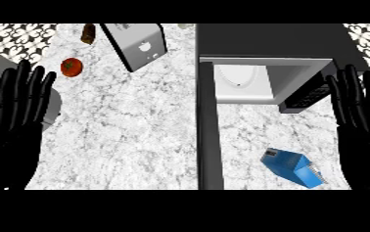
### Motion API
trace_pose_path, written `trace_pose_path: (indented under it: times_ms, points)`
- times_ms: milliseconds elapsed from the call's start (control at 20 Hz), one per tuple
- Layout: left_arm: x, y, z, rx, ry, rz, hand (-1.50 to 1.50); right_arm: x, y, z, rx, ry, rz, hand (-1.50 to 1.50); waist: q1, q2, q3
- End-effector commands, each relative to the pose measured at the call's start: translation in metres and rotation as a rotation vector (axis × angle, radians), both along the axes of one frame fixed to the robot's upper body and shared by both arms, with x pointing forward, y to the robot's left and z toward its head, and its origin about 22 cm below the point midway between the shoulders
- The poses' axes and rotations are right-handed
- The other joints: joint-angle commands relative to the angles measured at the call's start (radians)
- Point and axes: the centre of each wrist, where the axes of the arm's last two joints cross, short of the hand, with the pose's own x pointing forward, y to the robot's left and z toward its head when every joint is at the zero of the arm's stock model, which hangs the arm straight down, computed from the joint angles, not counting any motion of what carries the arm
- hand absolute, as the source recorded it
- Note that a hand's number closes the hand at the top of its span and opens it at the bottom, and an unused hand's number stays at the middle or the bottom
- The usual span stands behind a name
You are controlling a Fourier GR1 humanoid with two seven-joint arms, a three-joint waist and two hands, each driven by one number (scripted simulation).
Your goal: Pick up the milk, place it into the microwave and close the microwave
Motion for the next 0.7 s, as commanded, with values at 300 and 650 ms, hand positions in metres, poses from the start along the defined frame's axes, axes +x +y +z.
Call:
trace_pose_path:
  times_ms: [300,650]
  points:
    - [-0.004,0.01,-0.017,-0.093,0.172,0.054,-1.5,-0.055,0.011,-0.017,0.219,-0.145,0.585,-1.5,-0.025,-0.008,0.008]
    - [-0.021,-0.001,-0.024,-0.118,0.182,0.05,-1.5,-0.113,-0.04,-0.054,0.267,-0.141,0.675,-1.5,-0.031,-0.006,0.005]
